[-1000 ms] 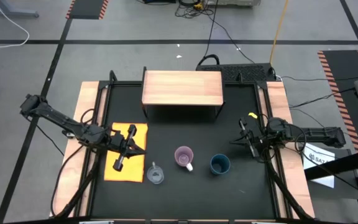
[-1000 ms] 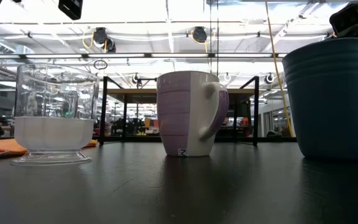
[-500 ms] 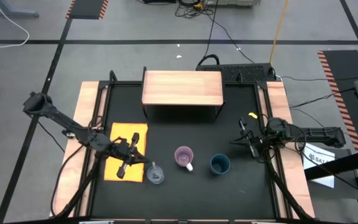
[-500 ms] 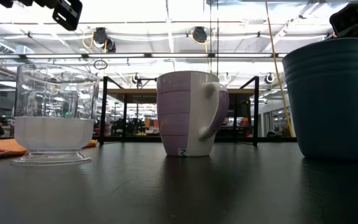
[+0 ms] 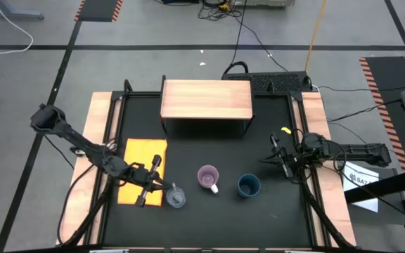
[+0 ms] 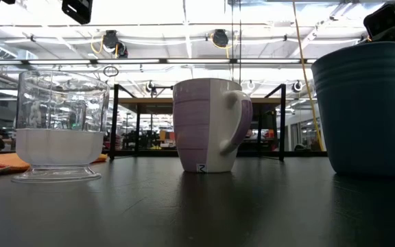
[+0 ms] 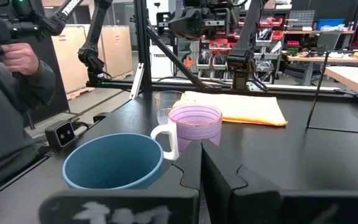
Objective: Stack small to large cups/mugs on shelf
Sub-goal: Put the transparent mug on the shelf
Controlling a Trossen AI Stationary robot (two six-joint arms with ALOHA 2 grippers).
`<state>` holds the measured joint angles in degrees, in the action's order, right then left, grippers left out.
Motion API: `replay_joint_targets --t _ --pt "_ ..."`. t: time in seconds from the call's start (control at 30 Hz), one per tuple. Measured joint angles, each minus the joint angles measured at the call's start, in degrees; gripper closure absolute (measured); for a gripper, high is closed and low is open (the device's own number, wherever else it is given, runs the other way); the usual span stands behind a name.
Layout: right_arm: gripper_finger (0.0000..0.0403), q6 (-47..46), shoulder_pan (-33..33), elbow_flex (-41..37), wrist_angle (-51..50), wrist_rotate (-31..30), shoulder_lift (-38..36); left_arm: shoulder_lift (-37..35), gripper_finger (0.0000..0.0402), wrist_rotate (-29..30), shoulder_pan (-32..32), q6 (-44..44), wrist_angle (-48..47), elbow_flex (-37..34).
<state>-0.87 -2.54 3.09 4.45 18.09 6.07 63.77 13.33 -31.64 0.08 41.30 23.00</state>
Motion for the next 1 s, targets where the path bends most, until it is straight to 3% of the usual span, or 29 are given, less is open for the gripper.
replay_joint_targets --t 0.8,1.0 --pt "0.0403 0.0 0.0 0.0 0.0 0.0 0.0 2.7 0.0401 2.2 0.0 -2.2 -1.0 0.0" --pt "0.0403 0.0 0.0 0.0 0.0 0.0 0.0 2.6 0.0401 2.3 2.6 -10.0 -6.0 0.0"
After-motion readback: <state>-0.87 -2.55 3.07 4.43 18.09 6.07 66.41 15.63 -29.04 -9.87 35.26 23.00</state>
